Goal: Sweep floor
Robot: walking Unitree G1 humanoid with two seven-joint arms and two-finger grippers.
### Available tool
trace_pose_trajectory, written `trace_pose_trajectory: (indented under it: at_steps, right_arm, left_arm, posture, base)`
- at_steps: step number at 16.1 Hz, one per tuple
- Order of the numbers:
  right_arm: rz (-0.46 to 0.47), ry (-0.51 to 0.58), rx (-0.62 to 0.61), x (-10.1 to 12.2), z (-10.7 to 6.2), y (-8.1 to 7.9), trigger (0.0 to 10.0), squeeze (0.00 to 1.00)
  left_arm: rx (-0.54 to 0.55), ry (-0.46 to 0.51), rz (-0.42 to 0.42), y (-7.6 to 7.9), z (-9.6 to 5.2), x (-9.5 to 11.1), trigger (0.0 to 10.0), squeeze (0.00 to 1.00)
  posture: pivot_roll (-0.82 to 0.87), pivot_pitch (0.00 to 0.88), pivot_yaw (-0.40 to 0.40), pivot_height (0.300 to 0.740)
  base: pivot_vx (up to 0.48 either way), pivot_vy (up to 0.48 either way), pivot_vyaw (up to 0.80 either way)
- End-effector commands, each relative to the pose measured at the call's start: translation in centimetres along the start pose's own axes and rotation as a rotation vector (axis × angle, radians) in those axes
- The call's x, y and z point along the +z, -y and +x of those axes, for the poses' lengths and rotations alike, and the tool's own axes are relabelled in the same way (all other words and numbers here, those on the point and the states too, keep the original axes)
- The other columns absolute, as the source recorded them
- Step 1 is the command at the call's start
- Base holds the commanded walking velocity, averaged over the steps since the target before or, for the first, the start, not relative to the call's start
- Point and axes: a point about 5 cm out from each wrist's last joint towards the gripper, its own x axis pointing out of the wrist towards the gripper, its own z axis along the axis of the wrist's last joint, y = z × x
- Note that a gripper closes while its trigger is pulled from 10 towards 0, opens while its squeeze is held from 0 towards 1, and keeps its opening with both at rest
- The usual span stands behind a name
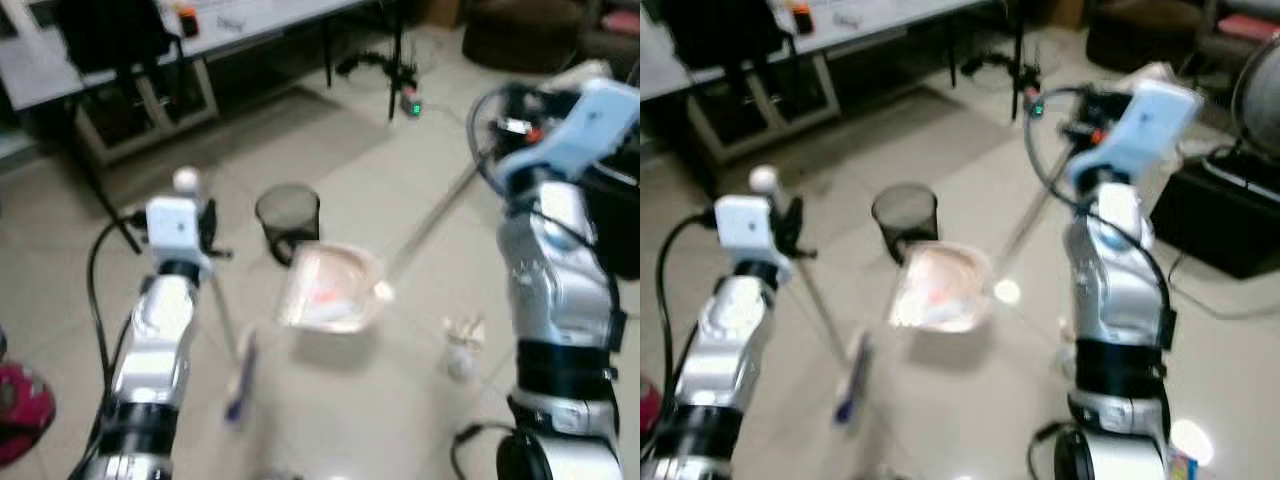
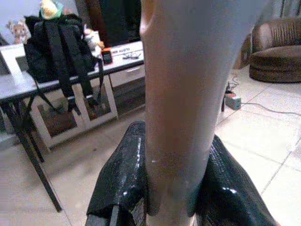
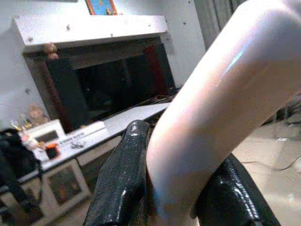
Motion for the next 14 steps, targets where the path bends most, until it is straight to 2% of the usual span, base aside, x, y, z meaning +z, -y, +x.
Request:
trace_pose_trajectory:
  at_steps: [1, 8, 12, 14]
  right_arm:
    - [-0.007, 0.059, -0.012, 1.3, 0.4, 0.4, 10.0, 0.0]
    - [-0.031, 0.082, -0.024, 2.1, 0.9, 0.6, 10.0, 0.0]
    - [-0.036, 0.093, -0.028, 2.3, 1.2, 0.8, 10.0, 0.0]
    - [-0.021, 0.103, -0.04, 2.5, 1.3, 1.0, 10.0, 0.0]
  left_arm:
    - [-0.006, 0.033, -0.004, 0.4, 0.3, 0.8, 10.0, 0.0]
    - [-0.011, 0.021, -0.016, 0.5, 0.3, 0.7, 10.0, 0.0]
    - [-0.007, 0.018, -0.025, 0.6, 0.4, 0.7, 10.0, 0.0]
    - [-0.004, 0.017, -0.027, 0.6, 0.4, 0.7, 10.0, 0.0]
  posture:
    - [-0.02, 0.023, 0.083, 0.74]
    - [-0.03, 0.034, 0.089, 0.74]
    - [-0.03, 0.035, 0.085, 0.74]
    - [-0.03, 0.035, 0.083, 0.74]
  base:
    - [0.386, 0.0, 0.0]
    - [0.384, 0.0, 0.0]
    - [0.383, 0.0, 0.71]
    - [0.386, 0.0, 0.0]
